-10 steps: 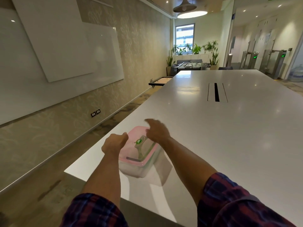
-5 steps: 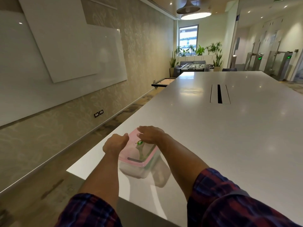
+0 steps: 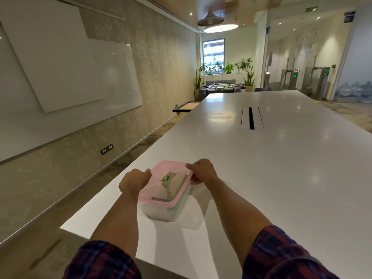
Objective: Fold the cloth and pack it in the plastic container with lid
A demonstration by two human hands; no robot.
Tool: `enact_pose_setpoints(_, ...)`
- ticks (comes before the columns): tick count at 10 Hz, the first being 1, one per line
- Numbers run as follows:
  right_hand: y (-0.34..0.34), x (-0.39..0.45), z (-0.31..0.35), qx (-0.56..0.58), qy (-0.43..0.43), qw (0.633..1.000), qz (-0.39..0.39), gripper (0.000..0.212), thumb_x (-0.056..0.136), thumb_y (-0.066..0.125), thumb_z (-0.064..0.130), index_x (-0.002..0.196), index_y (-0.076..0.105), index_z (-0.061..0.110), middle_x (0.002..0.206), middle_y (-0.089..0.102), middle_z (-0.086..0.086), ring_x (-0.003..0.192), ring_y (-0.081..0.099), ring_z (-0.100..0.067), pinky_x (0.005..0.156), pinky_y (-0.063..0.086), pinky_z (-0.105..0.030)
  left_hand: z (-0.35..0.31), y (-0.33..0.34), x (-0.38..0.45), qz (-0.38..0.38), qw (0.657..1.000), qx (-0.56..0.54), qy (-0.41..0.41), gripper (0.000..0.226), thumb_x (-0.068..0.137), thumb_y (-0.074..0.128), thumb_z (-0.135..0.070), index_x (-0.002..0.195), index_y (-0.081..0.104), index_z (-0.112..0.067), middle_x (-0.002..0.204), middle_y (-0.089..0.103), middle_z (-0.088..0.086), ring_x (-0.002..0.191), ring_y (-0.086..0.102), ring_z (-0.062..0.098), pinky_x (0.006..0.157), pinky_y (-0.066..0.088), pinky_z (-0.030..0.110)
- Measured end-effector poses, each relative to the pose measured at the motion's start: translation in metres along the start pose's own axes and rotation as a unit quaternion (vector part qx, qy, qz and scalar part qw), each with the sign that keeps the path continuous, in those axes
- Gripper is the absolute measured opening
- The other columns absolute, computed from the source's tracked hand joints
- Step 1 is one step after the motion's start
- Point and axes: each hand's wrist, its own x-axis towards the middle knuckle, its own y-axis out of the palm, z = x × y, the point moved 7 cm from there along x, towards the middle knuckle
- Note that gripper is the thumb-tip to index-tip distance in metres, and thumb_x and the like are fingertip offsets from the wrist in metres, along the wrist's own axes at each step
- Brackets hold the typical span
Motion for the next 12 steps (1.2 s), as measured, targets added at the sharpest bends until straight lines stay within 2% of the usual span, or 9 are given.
enact_pose_setpoints(1,-0.018,0.012,-0.002,0.064,0.032,0.997,0.003,0.026,0.089,0.078,0.016,0.086,0.069,-0.008,0.080,0.073,-0.029,0.064,0.071,-0.033,0.068,0.065,-0.040,-0.023,0.002,0.007,0.013,0.996,-0.083,0.017,0.059,0.094,0.049,-0.054,0.113,0.065,0.000,0.116,0.068,0.018,0.108,0.063,0.036,0.084,0.045,0.039)
enact_pose_setpoints(2,-0.039,0.024,-0.001,0.092,0.021,0.995,-0.025,0.029,0.085,0.079,0.011,0.065,0.060,0.004,0.069,0.063,-0.019,0.061,0.063,-0.029,0.069,0.059,-0.039,-0.056,0.003,0.013,0.016,0.988,-0.141,0.056,0.062,0.089,0.061,-0.053,0.107,0.065,0.006,0.108,0.069,0.022,0.103,0.065,0.038,0.081,0.047,0.039)
enact_pose_setpoints(3,-0.058,0.034,0.001,0.114,0.011,0.992,-0.054,0.016,0.084,0.079,0.010,0.079,0.064,0.005,0.083,0.066,-0.017,0.063,0.060,-0.025,0.066,0.055,-0.036,-0.087,0.010,0.013,0.016,0.972,-0.212,0.096,0.052,0.082,0.074,-0.047,0.105,0.065,-0.001,0.102,0.069,0.015,0.102,0.066,0.035,0.087,0.050,0.040)
enact_pose_setpoints(4,-0.068,0.044,-0.001,0.118,0.010,0.992,-0.047,0.036,0.082,0.079,0.010,0.114,0.063,0.003,0.105,0.068,-0.014,0.087,0.067,-0.026,0.074,0.055,-0.035,-0.112,0.029,0.012,0.079,0.947,-0.291,0.113,0.059,0.077,0.081,-0.041,0.120,0.060,-0.007,0.114,0.063,0.010,0.108,0.062,0.031,0.092,0.053,0.042)
enact_pose_setpoints(5,-0.074,0.047,-0.007,0.087,0.017,0.995,-0.055,0.060,0.080,0.080,0.012,0.134,0.056,0.003,0.131,0.060,-0.015,0.121,0.060,-0.032,0.105,0.051,-0.045,-0.134,0.048,0.010,0.159,0.918,-0.343,0.122,0.072,0.076,0.083,-0.025,0.137,0.050,-0.009,0.129,0.057,0.014,0.109,0.058,0.029,0.082,0.050,0.034)
enact_pose_setpoints(6,-0.079,0.047,-0.015,0.062,0.024,0.996,-0.062,0.064,0.079,0.080,0.008,0.138,0.055,0.002,0.138,0.058,-0.015,0.125,0.057,-0.031,0.109,0.047,-0.041,-0.153,0.062,0.007,0.210,0.905,-0.342,0.141,0.086,0.066,0.078,-0.015,0.144,0.044,-0.007,0.137,0.055,0.020,0.114,0.057,0.032,0.083,0.048,0.033)
enact_pose_setpoints(8,-0.087,0.043,-0.022,-0.015,-0.001,0.997,-0.073,0.068,0.079,0.085,0.014,0.141,0.058,0.004,0.141,0.061,-0.014,0.126,0.061,-0.029,0.110,0.047,-0.038,-0.166,0.064,0.008,0.093,0.954,-0.214,0.188,0.058,0.082,0.057,0.002,0.139,0.054,-0.008,0.137,0.059,0.017,0.121,0.058,0.035,0.101,0.051,0.041)
enact_pose_setpoints(10,-0.086,0.035,-0.020,-0.134,-0.062,0.984,-0.101,0.051,0.087,0.079,0.033,0.132,0.067,0.011,0.135,0.068,-0.009,0.114,0.068,-0.023,0.100,0.052,-0.031,-0.169,0.069,0.004,0.053,0.966,-0.159,0.195,0.057,0.088,0.053,0.002,0.142,0.054,-0.015,0.144,0.055,0.012,0.129,0.055,0.034,0.106,0.046,0.041)
enact_pose_setpoints(12,-0.084,0.023,-0.017,-0.210,-0.066,0.971,-0.095,0.040,0.099,0.062,0.030,0.138,0.064,0.019,0.140,0.064,-0.007,0.123,0.063,-0.028,0.103,0.051,-0.039,-0.175,0.069,-0.012,0.039,0.968,0.029,0.248,0.066,0.091,0.055,-0.020,0.153,0.035,-0.020,0.158,0.032,0.014,0.139,0.043,0.033,0.108,0.042,0.045)
